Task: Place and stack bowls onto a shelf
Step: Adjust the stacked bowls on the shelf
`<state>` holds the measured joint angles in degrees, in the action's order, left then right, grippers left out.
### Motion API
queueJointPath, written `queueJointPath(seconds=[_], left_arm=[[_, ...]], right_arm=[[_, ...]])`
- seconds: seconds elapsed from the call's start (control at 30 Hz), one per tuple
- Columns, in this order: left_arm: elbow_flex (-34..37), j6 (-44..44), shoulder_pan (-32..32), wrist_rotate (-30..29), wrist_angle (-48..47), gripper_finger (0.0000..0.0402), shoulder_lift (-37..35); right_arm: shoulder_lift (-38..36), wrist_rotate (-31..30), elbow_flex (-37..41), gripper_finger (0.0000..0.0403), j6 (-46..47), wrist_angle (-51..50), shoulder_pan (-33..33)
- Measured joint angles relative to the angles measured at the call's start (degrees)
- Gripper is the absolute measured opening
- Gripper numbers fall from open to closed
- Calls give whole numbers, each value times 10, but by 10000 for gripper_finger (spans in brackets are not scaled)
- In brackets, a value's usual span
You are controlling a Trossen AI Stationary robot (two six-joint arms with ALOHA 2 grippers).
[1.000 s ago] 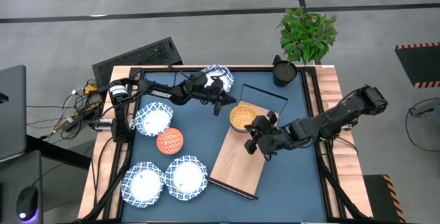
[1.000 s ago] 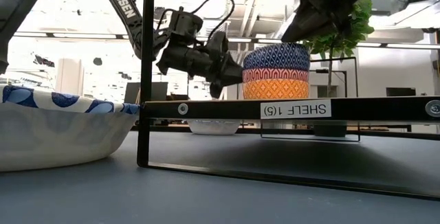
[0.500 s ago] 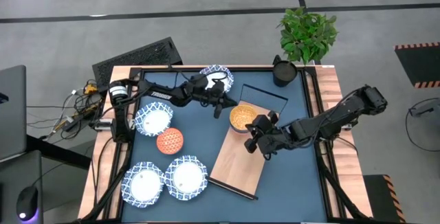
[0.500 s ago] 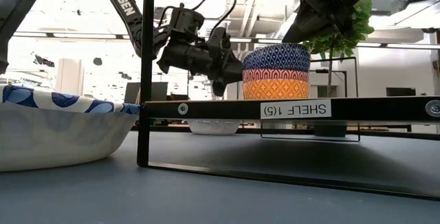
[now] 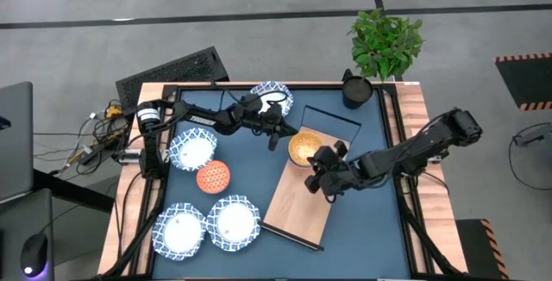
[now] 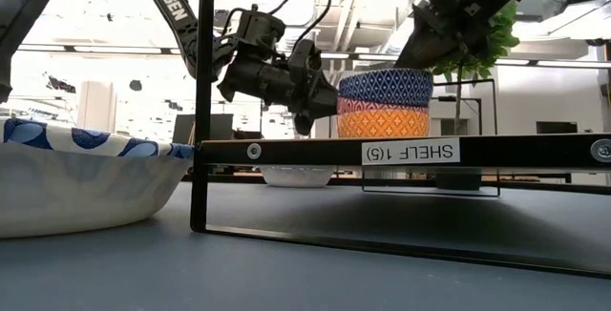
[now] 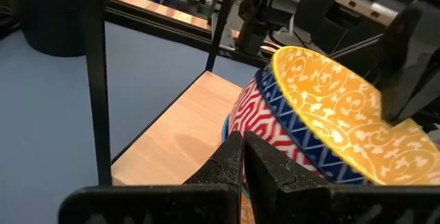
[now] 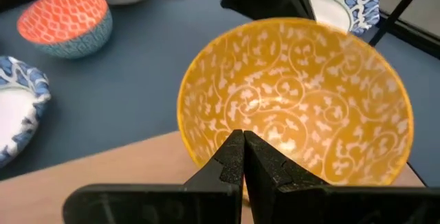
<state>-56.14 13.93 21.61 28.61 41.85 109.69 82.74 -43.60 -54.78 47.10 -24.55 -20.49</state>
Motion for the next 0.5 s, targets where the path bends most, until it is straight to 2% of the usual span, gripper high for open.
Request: queueJointPath(seconds=[0.5], left_arm=[[0, -16, -11, -6, -12, 0, 1]], right_arm=[[-7, -16, -23, 30, -25, 12, -1]])
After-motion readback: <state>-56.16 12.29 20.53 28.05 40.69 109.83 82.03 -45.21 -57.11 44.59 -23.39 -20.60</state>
